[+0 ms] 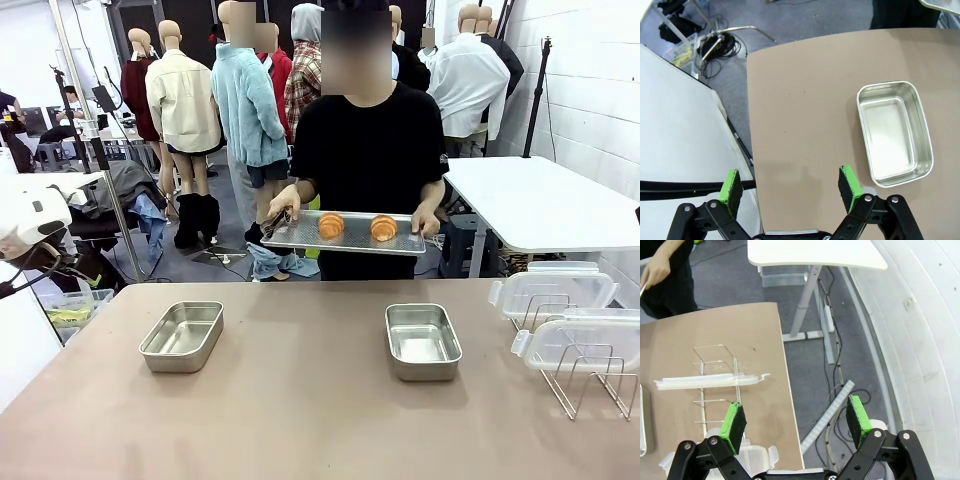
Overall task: Place the bread in airtight containers.
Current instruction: Lift both Airtight Container.
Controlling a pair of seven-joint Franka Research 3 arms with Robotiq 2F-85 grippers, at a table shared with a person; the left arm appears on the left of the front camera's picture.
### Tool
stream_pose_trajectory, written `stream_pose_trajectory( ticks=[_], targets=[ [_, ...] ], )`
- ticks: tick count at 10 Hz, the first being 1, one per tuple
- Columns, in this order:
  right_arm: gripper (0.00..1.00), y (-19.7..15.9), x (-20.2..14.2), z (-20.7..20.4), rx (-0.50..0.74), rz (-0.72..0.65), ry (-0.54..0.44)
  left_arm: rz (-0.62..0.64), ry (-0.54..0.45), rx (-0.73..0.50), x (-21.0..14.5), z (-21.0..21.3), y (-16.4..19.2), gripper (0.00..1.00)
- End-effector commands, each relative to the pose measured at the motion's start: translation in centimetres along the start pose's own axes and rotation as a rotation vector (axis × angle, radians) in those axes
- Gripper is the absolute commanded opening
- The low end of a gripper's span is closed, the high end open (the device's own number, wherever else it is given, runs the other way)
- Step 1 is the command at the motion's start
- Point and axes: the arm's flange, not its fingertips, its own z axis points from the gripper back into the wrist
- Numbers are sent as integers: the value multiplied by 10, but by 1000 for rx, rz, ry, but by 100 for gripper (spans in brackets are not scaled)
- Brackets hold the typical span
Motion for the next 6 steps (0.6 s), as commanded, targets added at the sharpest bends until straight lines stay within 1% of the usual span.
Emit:
stream_pose_trajectory(
  ticks=[1, 6],
  targets=[
    [100, 2, 0, 0, -8, 10, 0, -7, -3, -1, 0, 1, 1, 100],
    [100, 2, 0, 0, -8, 10, 0, -7, -3, -1, 0, 1, 1, 100]
  ],
)
